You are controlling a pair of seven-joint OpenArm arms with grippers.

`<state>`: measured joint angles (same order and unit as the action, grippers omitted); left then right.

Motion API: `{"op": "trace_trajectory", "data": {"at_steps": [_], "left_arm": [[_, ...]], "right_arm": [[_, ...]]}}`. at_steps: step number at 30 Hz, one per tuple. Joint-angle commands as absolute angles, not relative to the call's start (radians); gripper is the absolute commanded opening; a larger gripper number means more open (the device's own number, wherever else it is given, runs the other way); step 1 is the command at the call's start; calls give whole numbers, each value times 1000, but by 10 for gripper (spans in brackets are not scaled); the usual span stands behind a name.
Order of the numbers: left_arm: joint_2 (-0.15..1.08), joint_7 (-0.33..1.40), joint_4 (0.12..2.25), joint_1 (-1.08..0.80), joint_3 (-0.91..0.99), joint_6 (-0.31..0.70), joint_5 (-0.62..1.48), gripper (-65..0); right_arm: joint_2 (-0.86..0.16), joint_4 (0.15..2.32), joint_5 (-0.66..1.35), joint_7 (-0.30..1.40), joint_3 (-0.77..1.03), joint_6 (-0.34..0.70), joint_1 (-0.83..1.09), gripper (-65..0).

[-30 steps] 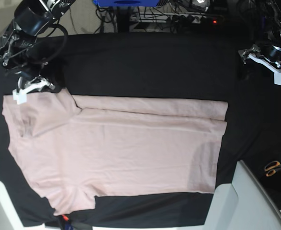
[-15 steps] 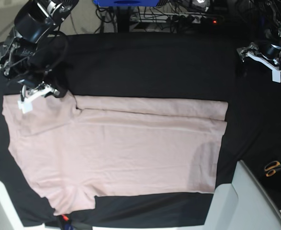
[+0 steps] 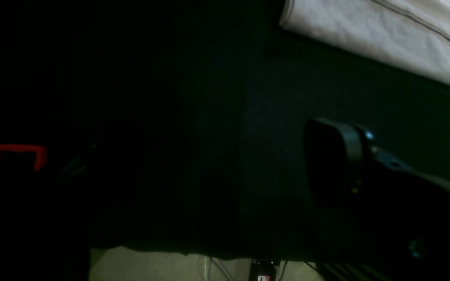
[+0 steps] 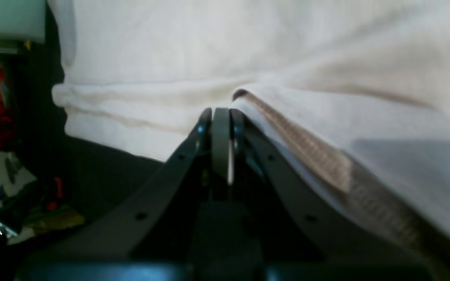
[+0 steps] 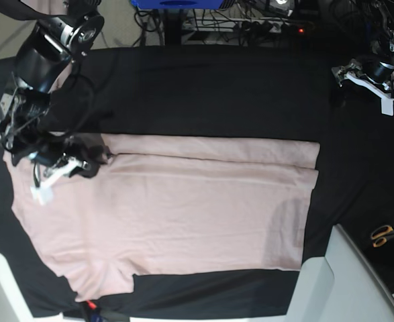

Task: Fold the T-shirt properly
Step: 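Grasp the sleeve flap with the right gripper and fold it inward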

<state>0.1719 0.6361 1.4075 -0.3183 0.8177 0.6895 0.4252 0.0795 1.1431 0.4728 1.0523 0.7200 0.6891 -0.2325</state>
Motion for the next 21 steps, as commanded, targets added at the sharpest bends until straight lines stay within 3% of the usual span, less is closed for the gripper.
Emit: {"op": "trace_trajectory", "data": {"at_steps": [1,16,18,21], "left_arm": [[186,616,1422,-318,825,698,440,-23],[186,616,1420,-321,825,698,440,-23],[186,616,1420,-325,825,698,440,-23],[186,616,1420,-326,825,698,440,-23]], "right_arm": [[71,1156,499,1041,697,698,-268,-644],[51,1130,498,934,479,670,-332,-636],[33,1098,498,906,447,670,-352,-573],[10,1027,498,885,384,670,-390,-362]]}}
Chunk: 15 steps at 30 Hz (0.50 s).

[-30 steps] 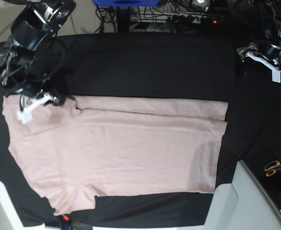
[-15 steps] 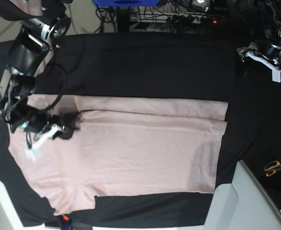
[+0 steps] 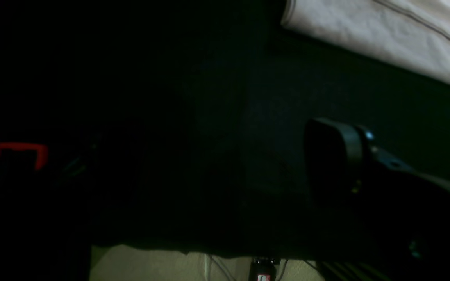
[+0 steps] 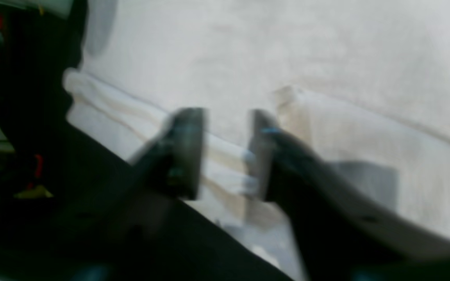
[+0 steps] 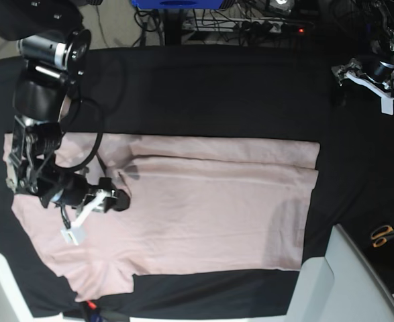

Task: Fold the T-shirt properly
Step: 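Grasp the sleeve flap with the right gripper and fold it inward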

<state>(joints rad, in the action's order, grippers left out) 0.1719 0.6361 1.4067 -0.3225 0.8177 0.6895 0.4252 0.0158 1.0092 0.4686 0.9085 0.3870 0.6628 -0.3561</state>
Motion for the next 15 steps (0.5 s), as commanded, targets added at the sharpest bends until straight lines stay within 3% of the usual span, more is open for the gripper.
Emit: {"op": "trace_trajectory", "data": {"at_steps": [1,3,4,8,11,15], "left_arm": [[186,616,1420,-326,825,698,440,-23],[186,616,1420,-326,825,698,440,-23],[185,616,1420,-326,825,698,440,-23],[185,616,1423,-326,816,698,446,-23],[173,616,1438,-326,817,698,449,-23],[173,616,1488,-328,819,698,483,-23]], "right_arm": [[5,1020,498,883,377,670,-400,-290],[4,1026,504,881,404,676,-407,-152],[4,1052,510,880,430,677,-409,-128],[-1,1204,625,860,529,690,-367,-159],[-25,1343,648,866,619,668,-305,-218],[-58,1442,650,869,768,541,-162,-305]]}}
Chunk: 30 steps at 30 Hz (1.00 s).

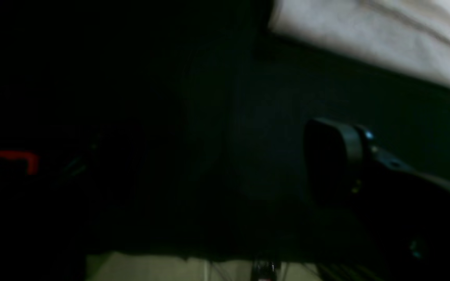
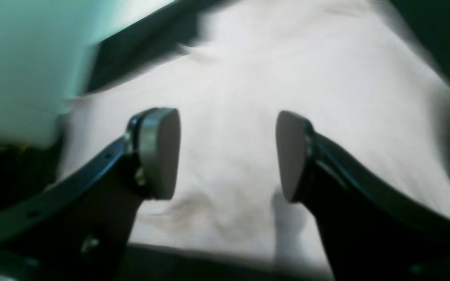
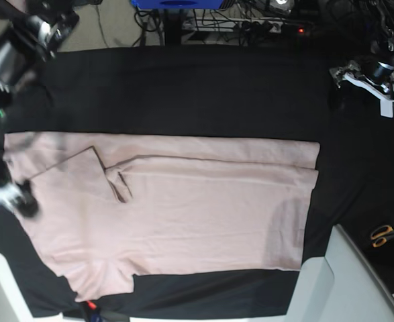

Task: Fold the T-shirt properly
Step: 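Grasp the sleeve flap with the right gripper and fold it inward, then grasp the folded edge corners with the left and right grippers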

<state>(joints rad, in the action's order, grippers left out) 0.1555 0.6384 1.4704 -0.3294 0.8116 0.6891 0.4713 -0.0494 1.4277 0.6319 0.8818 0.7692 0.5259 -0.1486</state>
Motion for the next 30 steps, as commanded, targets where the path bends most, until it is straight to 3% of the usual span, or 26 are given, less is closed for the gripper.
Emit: {"op": "trace_trajectory", "data": {"at_steps": [1,4,10,19,25,30], "left_arm": [[176,616,1489,-328,825,698,516,-23],[185,622,1478,-328,832,698,648,-23],[220,624,1276,-272,837,698,780,-23],[228,618,1159,-209,782,698,780,-23],[228,618,1089,-96,665,698,780,-25],[228,616,900,22,638,698,780,-25]], "right_arm": [[-58,1449,653,871,811,496,-122,-305],[-18,1449,653,875,914,420,-22,-276],[41,1429,653,875,1040,424,70,-200],[-41,1158,653,875,1043,615,74,-189],[-53,1112,651,872,1041,657,54,-191],[-47,1112,651,874,1044,657,53,-191]]}}
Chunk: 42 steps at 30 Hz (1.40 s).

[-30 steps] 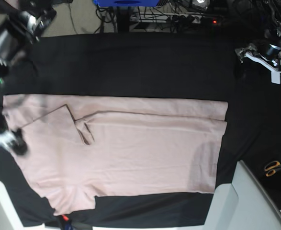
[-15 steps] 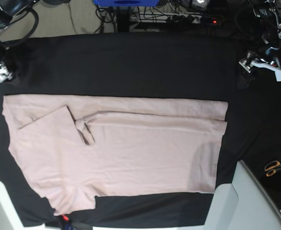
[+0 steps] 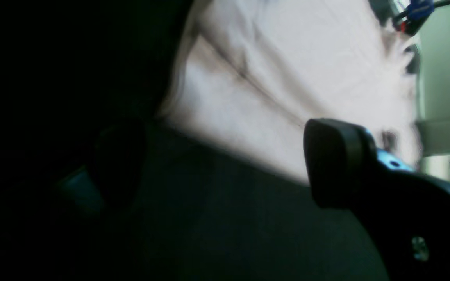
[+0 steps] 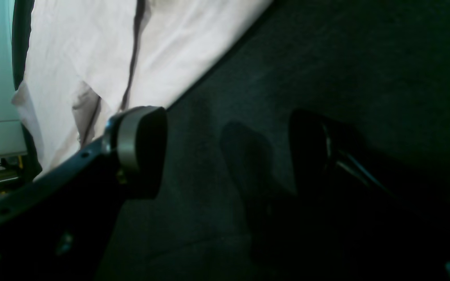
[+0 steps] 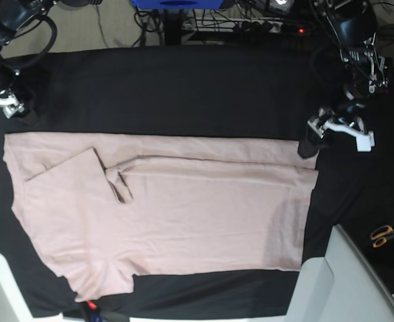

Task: Fold the T-shirt properly
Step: 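Grasp the folded edge corners with the left and right grippers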

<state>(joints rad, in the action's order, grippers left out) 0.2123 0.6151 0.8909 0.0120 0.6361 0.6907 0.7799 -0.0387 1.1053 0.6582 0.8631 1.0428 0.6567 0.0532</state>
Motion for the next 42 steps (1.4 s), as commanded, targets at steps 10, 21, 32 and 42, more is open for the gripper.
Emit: {"op": "trace_trajectory", "data": {"at_steps": [10,21,32,42], "left_arm": [[206,529,819,61,541,647,779,-25],[183,530,852,-5,711,645,780,-25],[180,529,891,-1,704,615,780,-25],[162,529,886,79,573,562,780,-25]], "right_arm": [[-53,1110,651,868,1044,656,53,-191],[-53,1110,648,868,1041,651,44,-191],[-53,1110,648,875,1041,651,41,-191],[-53,1110,648,874,1044,651,45,-191]]}}
